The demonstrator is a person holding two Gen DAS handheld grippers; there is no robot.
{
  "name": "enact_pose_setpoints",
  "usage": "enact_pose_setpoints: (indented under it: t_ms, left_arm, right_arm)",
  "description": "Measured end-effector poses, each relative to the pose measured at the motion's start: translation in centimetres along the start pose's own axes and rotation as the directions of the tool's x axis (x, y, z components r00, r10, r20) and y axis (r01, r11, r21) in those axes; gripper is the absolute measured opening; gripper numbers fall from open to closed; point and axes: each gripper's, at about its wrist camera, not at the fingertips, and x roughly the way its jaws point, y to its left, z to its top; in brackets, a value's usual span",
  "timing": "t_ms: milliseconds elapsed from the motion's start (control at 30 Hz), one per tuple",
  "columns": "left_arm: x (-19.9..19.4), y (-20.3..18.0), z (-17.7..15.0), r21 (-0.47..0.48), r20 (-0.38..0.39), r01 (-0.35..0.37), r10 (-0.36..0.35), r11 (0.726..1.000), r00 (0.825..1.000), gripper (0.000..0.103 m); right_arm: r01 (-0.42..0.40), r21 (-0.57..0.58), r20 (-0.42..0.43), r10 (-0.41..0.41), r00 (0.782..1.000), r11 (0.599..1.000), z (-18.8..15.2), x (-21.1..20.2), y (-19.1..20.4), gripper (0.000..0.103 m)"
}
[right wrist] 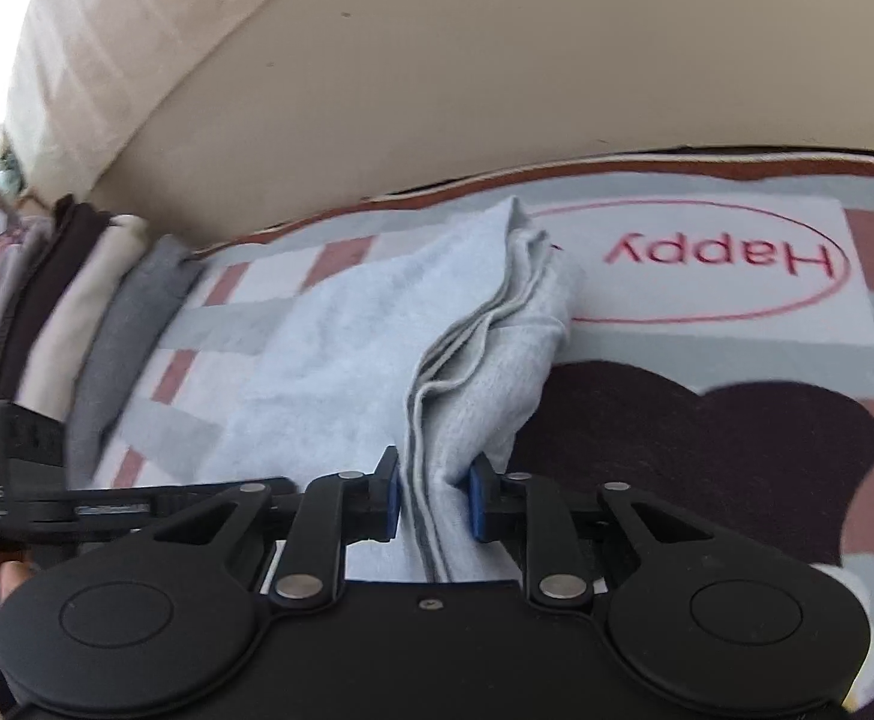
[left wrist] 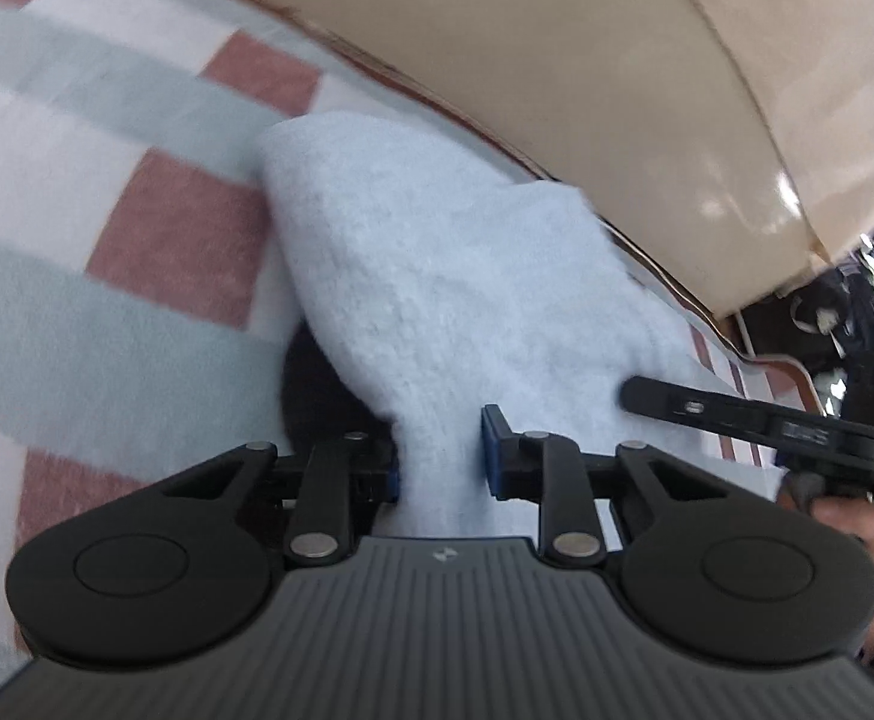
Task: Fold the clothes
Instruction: 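Grasp the folded cloth's end with the left gripper while the right gripper grasps beside it, then lift the folded cloth with both grippers and carry it to the clothes stack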
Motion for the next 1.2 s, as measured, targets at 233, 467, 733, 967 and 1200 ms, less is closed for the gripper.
enact_pose_setpoints:
  t_ms: [233,467,733,967,1200]
  left_arm:
    - [0.2,-1.9,-0.7,0.133,0.007,-0.045,0.045,0.990,0.999,0.023]
    - [1.4,0.8,-0.5,-0.041,-0.045,0.009,-0.011,0.999,0.999,0.034]
    - [-0.1,-1.9,-0.4,0.136,0.029,-0.086,0.082,0.987,0.996,0.017]
    - [-5.2,-5.0,0.8,0.222,0.178,-0.153,0.115,0.963,0.977,0.017]
    - [-14.5,-7.8,-2.6,0.234,0.325,-0.335,0.252,0.913,0.912,0.017]
  right_arm:
    - [0.085,0.042,-0.023,-0.085,0.996,0.995,-0.5,0.3,-1.8,0.049]
    - [-0.108,0.185,-0.071,0.123,0.990,0.977,-1.0,2.6,-4.3,0.062]
    - [-0.070,-0.112,0.002,0.071,0.997,0.991,-0.2,1.6,1.8,0.029]
    - [-0.047,-0.229,0.125,0.077,0.989,0.972,1.4,-2.5,6.7,0.029]
    - [-0.175,-0.261,0.165,0.223,0.961,0.949,0.0,-5.3,11.9,0.029]
